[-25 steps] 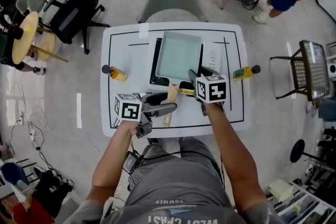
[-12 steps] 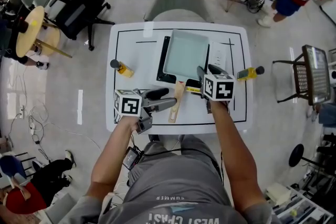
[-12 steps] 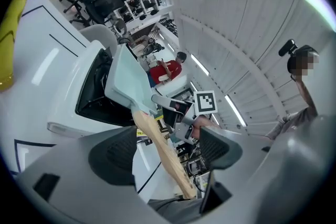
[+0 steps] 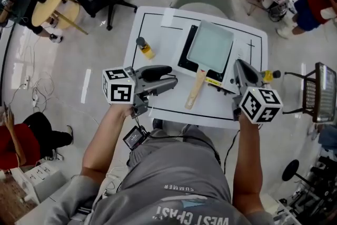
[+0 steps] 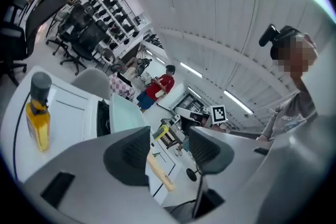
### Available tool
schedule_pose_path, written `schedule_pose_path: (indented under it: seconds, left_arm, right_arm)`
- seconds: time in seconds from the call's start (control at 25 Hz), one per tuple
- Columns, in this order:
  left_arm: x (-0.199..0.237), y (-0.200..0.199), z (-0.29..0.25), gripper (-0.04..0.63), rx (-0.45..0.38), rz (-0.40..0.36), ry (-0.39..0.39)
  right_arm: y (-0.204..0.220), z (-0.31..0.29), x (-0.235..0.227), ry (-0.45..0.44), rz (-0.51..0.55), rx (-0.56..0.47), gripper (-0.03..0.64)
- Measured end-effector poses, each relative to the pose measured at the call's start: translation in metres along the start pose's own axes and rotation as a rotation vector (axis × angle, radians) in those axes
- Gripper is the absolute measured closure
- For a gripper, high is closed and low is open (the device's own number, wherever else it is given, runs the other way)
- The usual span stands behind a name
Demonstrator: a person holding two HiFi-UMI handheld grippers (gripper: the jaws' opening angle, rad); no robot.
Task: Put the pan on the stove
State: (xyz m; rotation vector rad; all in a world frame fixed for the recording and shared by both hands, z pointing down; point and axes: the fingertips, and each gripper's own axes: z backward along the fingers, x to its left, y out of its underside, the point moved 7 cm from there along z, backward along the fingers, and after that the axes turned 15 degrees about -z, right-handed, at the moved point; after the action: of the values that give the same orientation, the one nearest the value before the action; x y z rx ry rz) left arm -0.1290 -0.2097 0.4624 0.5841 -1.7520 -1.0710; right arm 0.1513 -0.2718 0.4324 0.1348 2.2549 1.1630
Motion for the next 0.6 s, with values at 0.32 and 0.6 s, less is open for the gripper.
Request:
schedule_pose_path:
  seconds: [0.32, 0.6]
  left_arm:
    - [-0.052, -0.052, 0.046, 0.597, -0.06, -0.364, -0.109]
    - [-0.082, -0.072, 0.076, 0.597, -0.088, -0.524, -0.166]
  right_arm:
    - [-0.028, 0.056, 0.08, -0.153, 0.181, -0.074, 0.609]
    - [-0.028, 0.085, 0.115, -0.18, 0.227, -0.105, 0.609]
